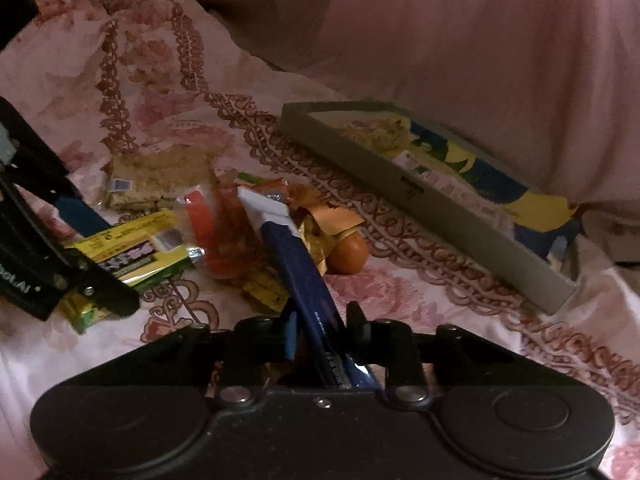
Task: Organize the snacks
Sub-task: 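Grasp the blue-and-white stick with the right gripper while the left gripper grasps the yellow candy bar, then lift the blue stick and yellow candy bar and carry them toward the tray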
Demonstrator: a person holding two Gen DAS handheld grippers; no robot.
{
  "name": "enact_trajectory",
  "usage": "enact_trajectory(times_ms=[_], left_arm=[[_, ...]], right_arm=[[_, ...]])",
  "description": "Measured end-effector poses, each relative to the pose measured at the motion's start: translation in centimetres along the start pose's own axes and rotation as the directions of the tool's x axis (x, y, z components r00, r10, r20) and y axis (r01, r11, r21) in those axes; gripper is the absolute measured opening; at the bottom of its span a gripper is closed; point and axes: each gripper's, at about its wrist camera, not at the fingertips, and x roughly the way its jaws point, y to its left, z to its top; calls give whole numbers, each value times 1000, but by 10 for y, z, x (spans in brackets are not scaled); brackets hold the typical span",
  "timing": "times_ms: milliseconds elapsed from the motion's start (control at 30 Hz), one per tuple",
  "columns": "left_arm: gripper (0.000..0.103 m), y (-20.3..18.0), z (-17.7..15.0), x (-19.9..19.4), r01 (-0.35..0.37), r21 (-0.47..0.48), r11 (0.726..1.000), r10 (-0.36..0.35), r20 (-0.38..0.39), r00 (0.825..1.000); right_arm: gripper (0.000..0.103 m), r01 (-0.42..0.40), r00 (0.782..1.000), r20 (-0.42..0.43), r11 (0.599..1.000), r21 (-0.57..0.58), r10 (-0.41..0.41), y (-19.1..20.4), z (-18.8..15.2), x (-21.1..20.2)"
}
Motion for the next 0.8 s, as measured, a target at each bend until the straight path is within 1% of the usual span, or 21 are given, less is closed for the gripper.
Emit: enact_trajectory(times_ms=[67, 100, 133, 267, 367, 600, 800], left_arm=[[56, -4, -3, -5, -14, -2, 1000, 14, 4, 1000], [56, -6, -5, -8, -18, -5, 1000, 18, 9, 1000], [56, -7, -6, -10, -21, -6, 1000, 21, 15, 1000], [54, -12, -9, -20, -38, -16, 999, 39, 35, 999], [53, -13, -9, -23, -41, -22, 999, 42, 33, 999], [52, -18, -14, -25, -60, -12, 998, 60, 29, 998], [51, -23, -15, -33, -56, -1, 998, 56, 52, 997]], right_arm=[[16, 34, 999, 13, 999, -30, -34, 3, 0, -5], [11, 51, 999, 21, 997, -50, -50, 5, 0, -7], [10, 65, 998, 24, 996, -65, -63, 6, 0, -8], [9, 89, 996, 26, 992, -90, -87, 9, -2, -11], [9, 104, 994, 32, 990, -100, -101, 11, -2, -12], [8, 151, 985, 100, 982, -109, -141, 13, 3, -23], [8, 161, 981, 123, 982, -95, -149, 10, 6, -28]])
